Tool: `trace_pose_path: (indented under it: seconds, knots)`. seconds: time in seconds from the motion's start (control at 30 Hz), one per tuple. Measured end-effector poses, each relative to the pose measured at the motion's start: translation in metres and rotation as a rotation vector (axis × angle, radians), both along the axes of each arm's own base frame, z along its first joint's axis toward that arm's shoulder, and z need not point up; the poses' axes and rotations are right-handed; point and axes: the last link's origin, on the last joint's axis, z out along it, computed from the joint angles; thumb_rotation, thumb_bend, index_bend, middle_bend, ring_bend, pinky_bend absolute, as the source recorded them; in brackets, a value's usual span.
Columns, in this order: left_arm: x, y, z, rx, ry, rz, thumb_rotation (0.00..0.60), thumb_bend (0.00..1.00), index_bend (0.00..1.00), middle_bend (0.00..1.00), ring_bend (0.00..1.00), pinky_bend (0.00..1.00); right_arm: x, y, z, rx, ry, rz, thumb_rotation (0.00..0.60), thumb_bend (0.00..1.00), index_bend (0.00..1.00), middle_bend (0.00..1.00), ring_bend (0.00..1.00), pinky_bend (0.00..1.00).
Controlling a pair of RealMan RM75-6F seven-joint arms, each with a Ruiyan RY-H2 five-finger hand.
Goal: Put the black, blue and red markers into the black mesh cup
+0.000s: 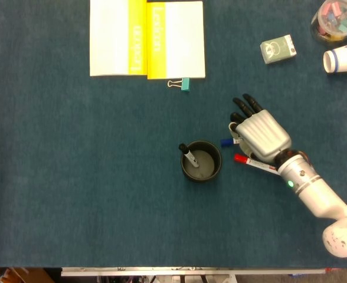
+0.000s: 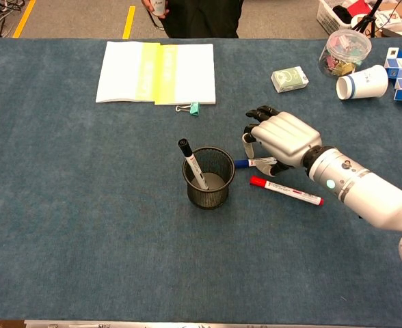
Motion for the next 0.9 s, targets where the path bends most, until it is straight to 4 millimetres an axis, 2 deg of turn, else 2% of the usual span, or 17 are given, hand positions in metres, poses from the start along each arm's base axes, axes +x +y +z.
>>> trace_pose_path:
  seconds: [0.47,0.9]
  knots:
    - [0.001,0.0,0.0,-0.002,0.004,0.002,0.6,0.36,0.31,0.2,0.2,0.1,0.004,-0.001,-0.01,-0.006,-0.005,-0.003,0.6,0.23,0.52,0.34,0.04,0.0]
    - [0.001,0.0,0.001,0.0,0.005,0.005,0.6,0.36,0.31,0.2,0.2,0.1,0.007,-0.005,-0.018,-0.005,0.005,0.0,0.6,0.24,0.52,0.34,0.04,0.0]
